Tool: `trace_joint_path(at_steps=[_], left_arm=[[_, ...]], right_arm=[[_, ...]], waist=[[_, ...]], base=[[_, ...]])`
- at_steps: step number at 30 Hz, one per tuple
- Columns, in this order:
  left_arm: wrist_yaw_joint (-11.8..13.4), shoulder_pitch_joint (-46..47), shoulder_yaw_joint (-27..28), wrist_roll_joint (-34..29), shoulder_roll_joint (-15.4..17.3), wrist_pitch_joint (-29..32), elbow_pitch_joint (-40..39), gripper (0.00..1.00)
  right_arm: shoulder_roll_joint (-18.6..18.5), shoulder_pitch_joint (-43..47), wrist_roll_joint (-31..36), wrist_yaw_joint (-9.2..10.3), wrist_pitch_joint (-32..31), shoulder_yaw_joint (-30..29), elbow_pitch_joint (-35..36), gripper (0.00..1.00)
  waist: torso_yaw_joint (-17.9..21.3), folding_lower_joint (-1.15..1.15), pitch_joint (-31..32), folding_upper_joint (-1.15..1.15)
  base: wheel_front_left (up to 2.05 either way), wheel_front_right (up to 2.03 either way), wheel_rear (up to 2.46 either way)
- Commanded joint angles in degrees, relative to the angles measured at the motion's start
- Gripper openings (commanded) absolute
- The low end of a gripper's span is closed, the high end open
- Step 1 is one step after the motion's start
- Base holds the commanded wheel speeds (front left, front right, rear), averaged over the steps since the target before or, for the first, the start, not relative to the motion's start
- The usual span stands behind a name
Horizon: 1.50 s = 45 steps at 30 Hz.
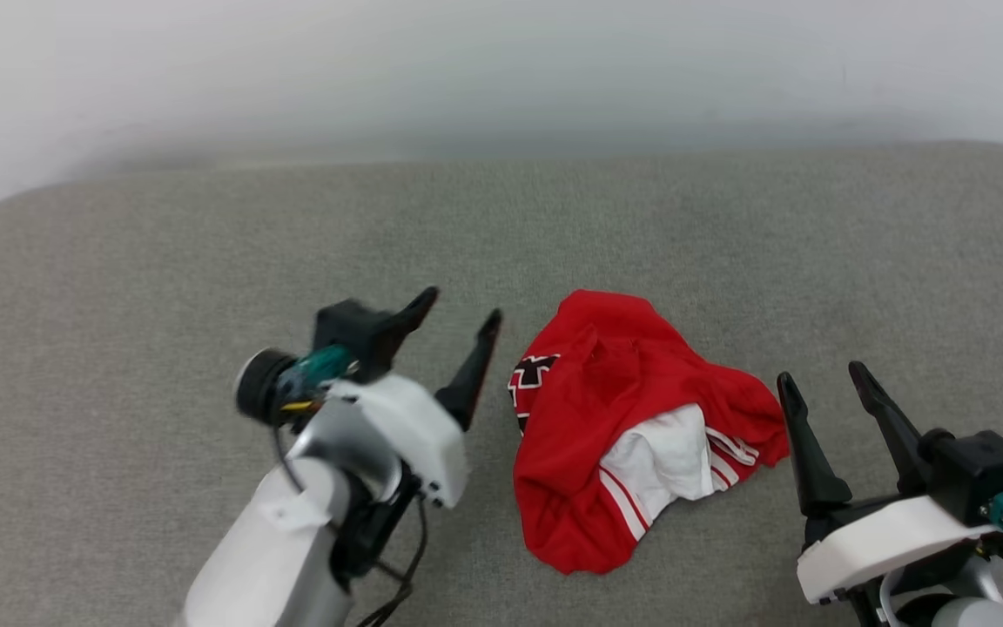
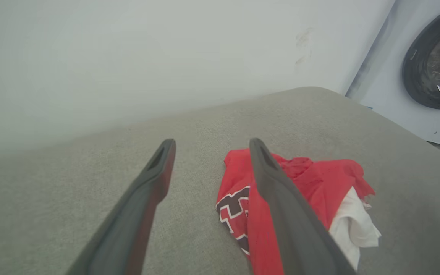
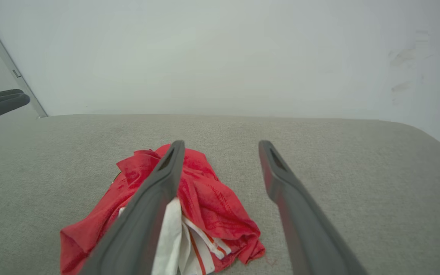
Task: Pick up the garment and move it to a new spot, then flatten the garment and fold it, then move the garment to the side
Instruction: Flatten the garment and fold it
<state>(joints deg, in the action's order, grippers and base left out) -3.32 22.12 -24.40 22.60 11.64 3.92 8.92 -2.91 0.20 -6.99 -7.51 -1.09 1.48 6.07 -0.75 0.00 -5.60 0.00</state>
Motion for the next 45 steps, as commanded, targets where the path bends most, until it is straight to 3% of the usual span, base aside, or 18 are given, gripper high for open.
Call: trace_joint_path(at_steps=[1, 4, 10, 20, 22, 23, 29, 31, 39, 45], left_arm=[[-0.4, 1.3, -0.6, 0.4, -0.7, 0.8, 0.6, 1.0], [-2.0, 6.6, -3.9, 1.8, -3.2, 6.4, 4.0, 1.0], [-3.4, 11.2, -7.9, 3.8, -4.7, 11.8, 8.7, 1.0], [-4.1, 17.1, -14.8, 6.7, -3.5, 20.0, 16.7, 1.0], [-4.2, 17.5, -15.8, 7.5, -3.2, 20.9, 17.5, 0.2], [-4.2, 17.9, -16.2, 7.8, -3.0, 20.8, 17.7, 0.0], [-4.1, 20.1, -16.1, 8.2, -1.6, 15.6, 16.5, 0.0], [-2.7, 20.4, -14.4, 7.9, -1.0, 12.4, 15.7, 0.0], [4.7, 15.1, -5.7, 9.5, 6.0, 6.5, 10.3, 0.0], [11.4, 1.8, 1.5, 13.9, 10.9, 4.2, 4.1, 0.0]], right_arm=[[0.0, -0.8, 0.1, 0.04, 0.2, 0.2, -0.1, 1.0], [0.0, -2.2, -0.6, 0.04, 1.0, 0.7, -0.8, 1.0], [0.0, -3.3, -1.2, 0.04, 1.9, 1.3, -2.0, 1.0], [0.0, -4.8, -2.5, 0.04, 3.8, 1.5, -4.1, 1.0], [0.0, -4.8, -2.8, 0.03, 4.2, 1.5, -4.5, 1.0], [0.0, -4.9, -2.8, 0.04, 4.3, 1.5, -4.7, 1.0], [0.0, -5.1, -3.4, 0.04, 5.1, 1.2, -5.6, 1.0], [0.0, -4.9, -3.4, 0.04, 5.1, 0.9, -5.9, 1.0], [0.0, -3.6, -3.6, 0.04, 4.9, -0.1, -6.1, 1.0], [0.0, -2.7, -3.4, 0.03, 4.6, -0.8, -5.7, 1.0]], waist=[[0.9, 0.0, -1.6, 0.0], [2.5, 0.0, -3.8, 0.0], [4.9, 0.0, -5.9, 0.0], [7.7, 0.0, -8.2, 0.0], [8.0, 0.0, -8.4, 0.0], [8.0, 0.0, -8.4, 0.0], [7.7, 0.0, -8.0, 0.0], [7.3, 0.0, -7.5, 0.0], [5.1, 0.0, -5.5, 0.0], [2.8, 0.0, -4.9, 0.0]], base=[[0.0, 0.0, 0.0], [0.0, 0.0, 0.0], [0.0, 0.0, 0.0], [0.0, 0.0, 0.0], [0.0, 0.0, 0.0], [0.0, 0.0, 0.0], [0.0, 0.0, 0.0], [0.0, 0.0, 0.0], [0.0, 0.0, 0.0], [0.0, 0.0, 0.0]])
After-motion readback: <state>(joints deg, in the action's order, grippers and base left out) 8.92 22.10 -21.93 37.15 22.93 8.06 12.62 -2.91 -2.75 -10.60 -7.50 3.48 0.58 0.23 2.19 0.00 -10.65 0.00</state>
